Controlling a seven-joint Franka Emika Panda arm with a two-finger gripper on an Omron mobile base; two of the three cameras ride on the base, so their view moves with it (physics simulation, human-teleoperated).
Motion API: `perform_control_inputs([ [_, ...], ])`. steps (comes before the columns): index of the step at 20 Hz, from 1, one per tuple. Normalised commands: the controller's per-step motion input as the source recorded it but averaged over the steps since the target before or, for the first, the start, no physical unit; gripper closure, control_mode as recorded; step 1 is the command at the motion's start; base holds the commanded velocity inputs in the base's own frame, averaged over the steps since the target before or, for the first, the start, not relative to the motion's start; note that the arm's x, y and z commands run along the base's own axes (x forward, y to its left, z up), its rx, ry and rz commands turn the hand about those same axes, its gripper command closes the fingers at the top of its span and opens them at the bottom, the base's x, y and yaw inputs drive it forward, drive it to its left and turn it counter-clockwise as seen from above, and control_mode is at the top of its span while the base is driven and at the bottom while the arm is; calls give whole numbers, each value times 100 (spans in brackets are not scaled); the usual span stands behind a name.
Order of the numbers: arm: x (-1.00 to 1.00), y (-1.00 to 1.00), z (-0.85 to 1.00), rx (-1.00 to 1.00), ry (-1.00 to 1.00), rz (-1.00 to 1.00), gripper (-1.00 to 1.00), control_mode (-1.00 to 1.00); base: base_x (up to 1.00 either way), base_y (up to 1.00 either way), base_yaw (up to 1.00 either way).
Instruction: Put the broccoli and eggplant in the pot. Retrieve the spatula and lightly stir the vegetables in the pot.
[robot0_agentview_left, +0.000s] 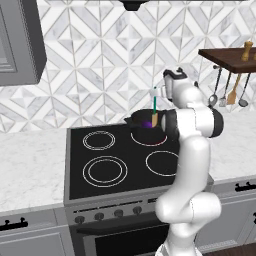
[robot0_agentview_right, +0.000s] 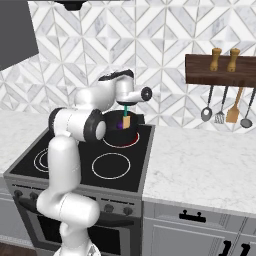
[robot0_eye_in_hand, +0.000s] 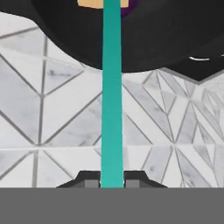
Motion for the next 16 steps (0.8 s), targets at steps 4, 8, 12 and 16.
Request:
perform_control_inputs([
  [4,-35,32,-20,0,21,-1,100,-100,0,0,0],
  [8,-21,8,-5,0,22,0,100,-100,0,0,0],
  [12,-29,19,0,4,17,0,100,-100,0,0,0],
  [16,-9,8,-19,7,17,0,100,-100,0,0,0],
])
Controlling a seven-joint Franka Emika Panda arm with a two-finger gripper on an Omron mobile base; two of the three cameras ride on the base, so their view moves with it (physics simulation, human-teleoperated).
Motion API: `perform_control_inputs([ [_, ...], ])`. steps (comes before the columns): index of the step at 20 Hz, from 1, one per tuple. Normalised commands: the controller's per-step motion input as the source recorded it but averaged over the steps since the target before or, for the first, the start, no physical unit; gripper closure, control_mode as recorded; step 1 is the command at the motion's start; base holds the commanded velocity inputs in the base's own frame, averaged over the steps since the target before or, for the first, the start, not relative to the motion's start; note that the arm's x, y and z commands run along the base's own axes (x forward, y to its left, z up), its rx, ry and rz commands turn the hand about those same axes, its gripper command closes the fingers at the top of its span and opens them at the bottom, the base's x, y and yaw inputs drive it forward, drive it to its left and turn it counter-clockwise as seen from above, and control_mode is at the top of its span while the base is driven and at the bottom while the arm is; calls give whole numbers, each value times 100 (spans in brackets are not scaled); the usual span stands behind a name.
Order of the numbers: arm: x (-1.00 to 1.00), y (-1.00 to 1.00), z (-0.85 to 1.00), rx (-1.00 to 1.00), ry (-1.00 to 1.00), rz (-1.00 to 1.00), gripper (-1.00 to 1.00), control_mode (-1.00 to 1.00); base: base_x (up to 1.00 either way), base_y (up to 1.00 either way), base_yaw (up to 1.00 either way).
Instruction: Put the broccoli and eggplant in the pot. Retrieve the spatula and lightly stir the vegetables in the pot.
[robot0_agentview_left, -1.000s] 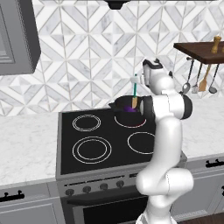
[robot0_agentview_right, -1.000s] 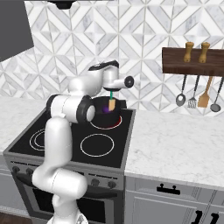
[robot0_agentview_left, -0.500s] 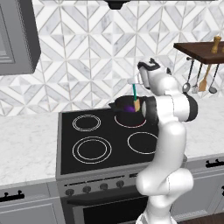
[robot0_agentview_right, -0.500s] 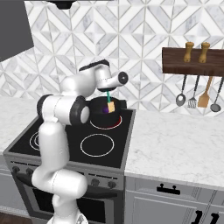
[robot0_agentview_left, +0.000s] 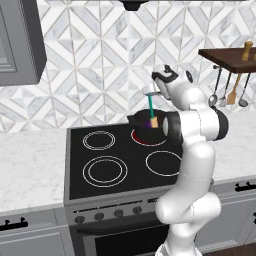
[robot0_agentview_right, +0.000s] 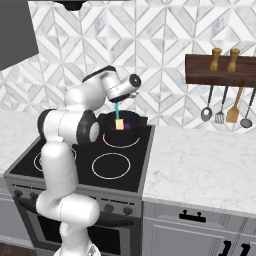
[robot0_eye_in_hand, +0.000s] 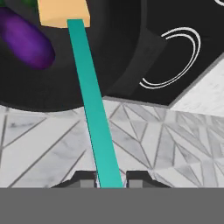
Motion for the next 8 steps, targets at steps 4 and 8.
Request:
perform_control_inputs([
  [4,13,0,-20,7,4,0,100,-100,0,0,0],
  [8,0,-13,-27,6,0,1,100,-100,0,0,0],
])
